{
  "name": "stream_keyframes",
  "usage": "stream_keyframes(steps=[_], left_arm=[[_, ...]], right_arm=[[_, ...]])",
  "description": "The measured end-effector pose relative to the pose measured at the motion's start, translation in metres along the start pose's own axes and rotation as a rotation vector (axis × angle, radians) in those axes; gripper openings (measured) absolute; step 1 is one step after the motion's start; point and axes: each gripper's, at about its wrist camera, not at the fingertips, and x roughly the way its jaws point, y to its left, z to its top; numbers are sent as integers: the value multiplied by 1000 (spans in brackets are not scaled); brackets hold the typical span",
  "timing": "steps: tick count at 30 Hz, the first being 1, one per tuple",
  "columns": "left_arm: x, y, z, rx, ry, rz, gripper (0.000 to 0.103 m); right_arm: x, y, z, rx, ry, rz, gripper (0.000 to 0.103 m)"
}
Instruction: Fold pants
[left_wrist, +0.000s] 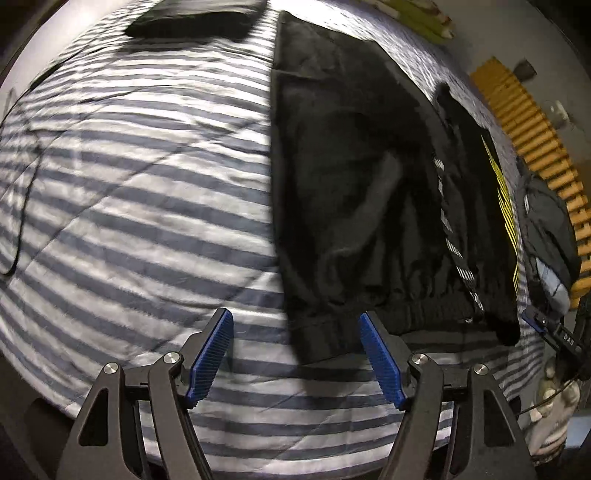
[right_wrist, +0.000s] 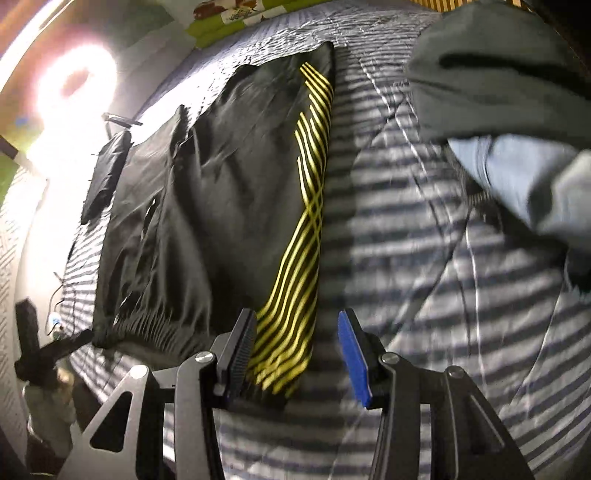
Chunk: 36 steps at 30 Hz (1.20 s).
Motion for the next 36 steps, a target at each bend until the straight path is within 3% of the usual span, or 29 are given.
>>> stream_keyframes(steps=[2,5,9,14,16,17,18,20,23,25,27,29,32,36], left_arm=[[6,-8,-1,23,10,7,71],[12,-18,-1,64,1,34,56],[8,-12,2,39,4,31,15],[-9,7,1,-41,-10,-16,11],[-18,12,-3,-52,-27,-19,11],[-22,14,-5,-58,-32,-23,11],[-21,16,-9,-60,-28,-24,11],[-21,12,-19,-23,-20,10,11],[-17,7,-21,19,-1,46,16],[-26,4,-21,41,-10,65,26],[-43,-5,-22,90,-69,112,36],[-62,-20,-27,172,-119,138,48],[-79,-45,-38,261,-188,136,74],[-75,-101,-40,387,-221,124,79]], right_arm=[[-2,-5,-11,6,4,24,48],[5,-12,-24,27,34,60,50],[18,-11,-28,49,56,118,52],[26,11,-23,18,68,169,51],[28,24,-24,-32,69,139,39],[29,30,-25,-60,69,116,17],[29,37,-24,-88,73,88,9],[23,43,-22,-101,56,98,8],[24,44,-22,-137,84,27,9],[25,46,-24,-183,119,-1,15],[16,44,-22,-212,118,-15,25],[-1,36,-16,-200,72,2,33],[-19,22,-3,-144,5,33,34],[-32,4,8,-65,-77,22,34]])
